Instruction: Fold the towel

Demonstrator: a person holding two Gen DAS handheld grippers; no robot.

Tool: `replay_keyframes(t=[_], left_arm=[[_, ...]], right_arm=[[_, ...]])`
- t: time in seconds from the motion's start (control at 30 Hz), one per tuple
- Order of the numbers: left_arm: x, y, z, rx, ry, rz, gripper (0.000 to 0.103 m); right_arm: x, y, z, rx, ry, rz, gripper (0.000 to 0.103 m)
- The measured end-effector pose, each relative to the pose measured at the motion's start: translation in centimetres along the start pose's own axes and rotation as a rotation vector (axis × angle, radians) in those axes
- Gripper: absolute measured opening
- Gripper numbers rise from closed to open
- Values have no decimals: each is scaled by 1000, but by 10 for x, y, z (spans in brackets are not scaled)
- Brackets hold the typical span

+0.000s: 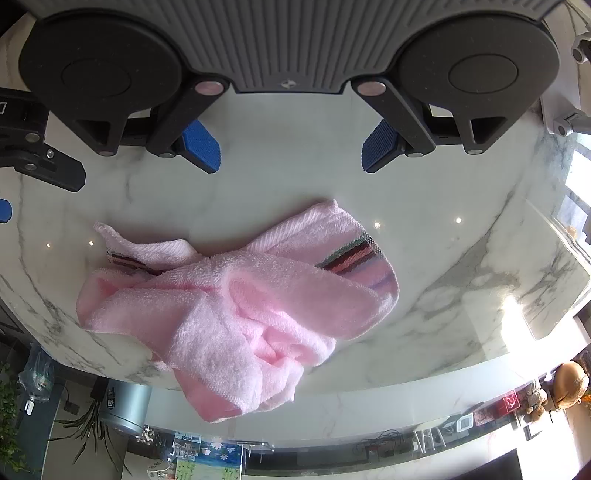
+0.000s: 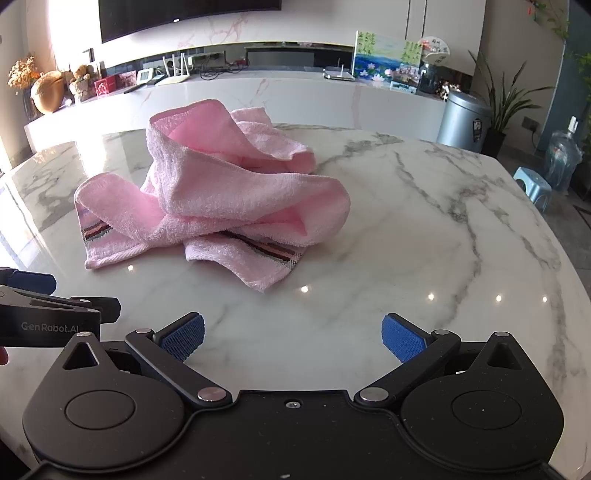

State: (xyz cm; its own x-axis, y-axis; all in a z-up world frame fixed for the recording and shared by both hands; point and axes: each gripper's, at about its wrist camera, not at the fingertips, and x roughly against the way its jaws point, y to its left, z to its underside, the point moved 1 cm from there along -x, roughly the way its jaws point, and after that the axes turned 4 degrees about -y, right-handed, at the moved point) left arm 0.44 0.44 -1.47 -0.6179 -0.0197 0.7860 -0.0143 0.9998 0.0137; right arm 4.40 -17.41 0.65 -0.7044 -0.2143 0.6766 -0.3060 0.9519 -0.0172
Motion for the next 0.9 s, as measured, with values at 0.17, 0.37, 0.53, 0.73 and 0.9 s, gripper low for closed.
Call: replay_keyframes(t=[0.17, 0.37, 0.53, 0.73, 0.9], left_arm=[[-1, 0, 0, 1, 0, 5, 84], [-3, 0, 1, 0, 6, 6, 84], [-4, -1, 2, -2, 8, 7, 84], [-3, -1, 2, -1, 9, 7, 84], [-2, -1, 2, 0, 10, 5, 84]], right_arm=[[-1, 0, 0, 3, 2, -1, 103], [-2, 2, 0, 4, 6, -3, 103], [-3, 3, 0, 6, 10, -6, 103], [-3, 3, -1, 4, 12, -8, 103], [-2, 3, 0, 4, 13, -9, 103]])
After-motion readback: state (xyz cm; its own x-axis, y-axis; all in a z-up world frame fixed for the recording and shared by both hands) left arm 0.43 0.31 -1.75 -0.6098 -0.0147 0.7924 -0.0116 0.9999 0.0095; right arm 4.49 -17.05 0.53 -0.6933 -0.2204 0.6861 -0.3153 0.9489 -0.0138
